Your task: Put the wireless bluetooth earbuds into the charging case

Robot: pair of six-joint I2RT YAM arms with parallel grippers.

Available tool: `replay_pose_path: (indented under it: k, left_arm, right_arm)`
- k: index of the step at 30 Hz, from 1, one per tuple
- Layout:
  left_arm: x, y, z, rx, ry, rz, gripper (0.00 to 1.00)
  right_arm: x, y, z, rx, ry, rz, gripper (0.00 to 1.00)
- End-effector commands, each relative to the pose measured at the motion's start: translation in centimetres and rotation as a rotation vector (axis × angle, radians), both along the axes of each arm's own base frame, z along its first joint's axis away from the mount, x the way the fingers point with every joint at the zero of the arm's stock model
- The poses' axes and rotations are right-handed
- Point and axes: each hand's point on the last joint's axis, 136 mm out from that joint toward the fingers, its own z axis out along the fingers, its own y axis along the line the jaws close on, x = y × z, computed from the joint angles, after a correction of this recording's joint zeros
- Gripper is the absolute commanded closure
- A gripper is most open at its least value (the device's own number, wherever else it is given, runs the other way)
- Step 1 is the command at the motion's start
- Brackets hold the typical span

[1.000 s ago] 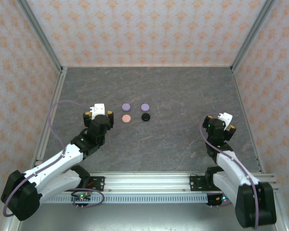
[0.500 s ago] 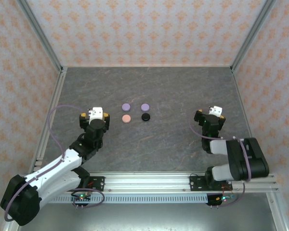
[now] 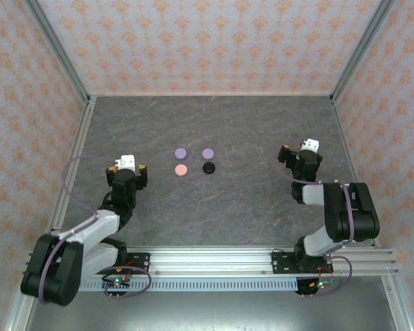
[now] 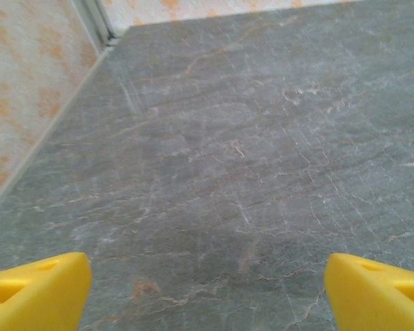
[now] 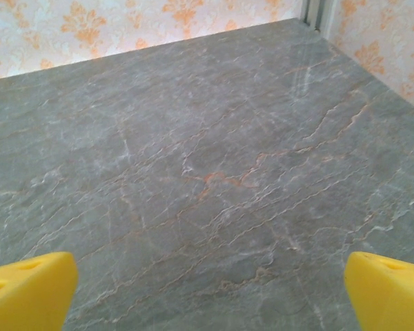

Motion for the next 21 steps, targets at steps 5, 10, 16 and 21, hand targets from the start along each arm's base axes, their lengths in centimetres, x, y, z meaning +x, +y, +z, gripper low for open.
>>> replay_pose_path:
  k: [5,10,16,21]
  left_arm:
    - [5.1,-2.3,2.4,-0.001,-0.108,-0.127,0.13]
    - [6.2,-0.8,-0.1,-0.084,-0.101,-0.11,0.12]
    - [7.4,0.6,-0.7,-0.139,-0.042,-0.064,0.03]
    - [7.4,0.7,-0.6,-0.136,-0.042,-0.063,0.0]
  right_arm:
    - [-0.2,0.5,-0.5,0.016,0.019,0.019,0.01]
    - [-0.2,0.5,-0.5,0.013,0.021,0.019,0.01]
    - [-0.2,0.5,-0.5,0.013,0.022,0.017,0.01]
    - [-0.2,0.5,-0.6,0.013,0.023,0.018,0.01]
